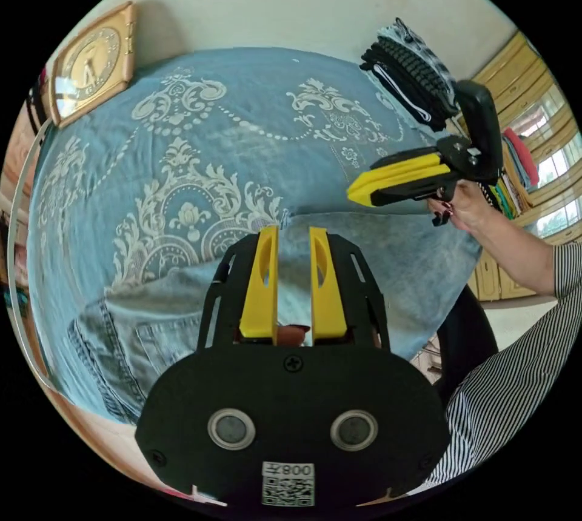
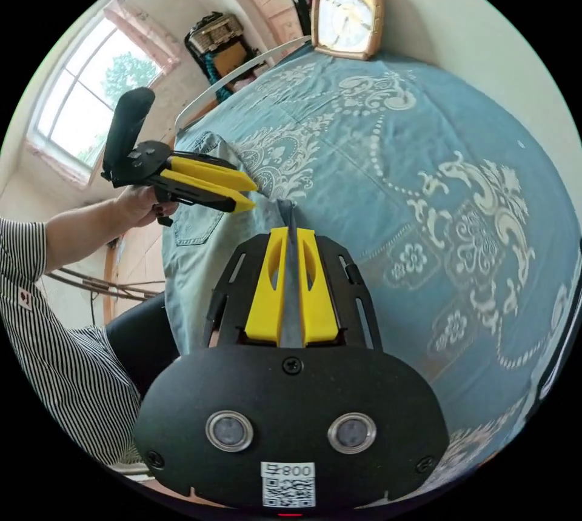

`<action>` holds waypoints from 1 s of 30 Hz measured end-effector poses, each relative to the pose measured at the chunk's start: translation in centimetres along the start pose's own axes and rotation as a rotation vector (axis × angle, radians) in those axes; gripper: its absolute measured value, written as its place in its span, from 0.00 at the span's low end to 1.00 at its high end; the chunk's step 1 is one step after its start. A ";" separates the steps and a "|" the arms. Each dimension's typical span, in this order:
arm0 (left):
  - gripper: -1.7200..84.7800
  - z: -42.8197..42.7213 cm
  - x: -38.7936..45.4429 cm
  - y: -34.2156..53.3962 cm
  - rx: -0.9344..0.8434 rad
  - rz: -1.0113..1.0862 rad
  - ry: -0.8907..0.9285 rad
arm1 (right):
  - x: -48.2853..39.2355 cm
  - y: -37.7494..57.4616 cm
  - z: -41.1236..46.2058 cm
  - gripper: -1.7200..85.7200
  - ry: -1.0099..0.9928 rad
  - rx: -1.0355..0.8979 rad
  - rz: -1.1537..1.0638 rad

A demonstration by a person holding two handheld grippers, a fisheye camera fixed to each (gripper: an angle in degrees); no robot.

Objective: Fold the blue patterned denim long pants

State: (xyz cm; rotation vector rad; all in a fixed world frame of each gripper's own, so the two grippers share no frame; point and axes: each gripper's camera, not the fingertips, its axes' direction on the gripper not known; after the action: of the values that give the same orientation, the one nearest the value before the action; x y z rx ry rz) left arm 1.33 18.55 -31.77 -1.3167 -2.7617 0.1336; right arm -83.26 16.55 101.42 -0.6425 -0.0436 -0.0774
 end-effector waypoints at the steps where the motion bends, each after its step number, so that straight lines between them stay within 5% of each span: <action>1: 0.11 0.7 -0.3 -0.4 -0.014 0.009 0.007 | -0.4 -1.8 1.3 0.07 0.020 -0.031 -0.047; 12: 0.04 8.7 -5.0 -2.4 0.050 0.004 0.098 | -3.4 -9.1 8.0 0.09 0.005 -0.137 -0.233; 22: 0.09 13.8 -8.4 -5.8 0.105 0.011 0.124 | -5.4 -11.3 8.7 0.05 -0.013 -0.133 -0.268; 30: 0.08 21.3 -12.9 -11.2 -0.062 0.047 0.273 | -7.0 -11.2 6.5 0.03 0.037 -0.071 -0.249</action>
State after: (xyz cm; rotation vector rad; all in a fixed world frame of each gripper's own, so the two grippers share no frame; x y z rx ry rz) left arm -1.58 0.54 -52.12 -1.3050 -2.5257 -0.1216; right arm -91.26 11.93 112.82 -0.7039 -0.0858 -0.3327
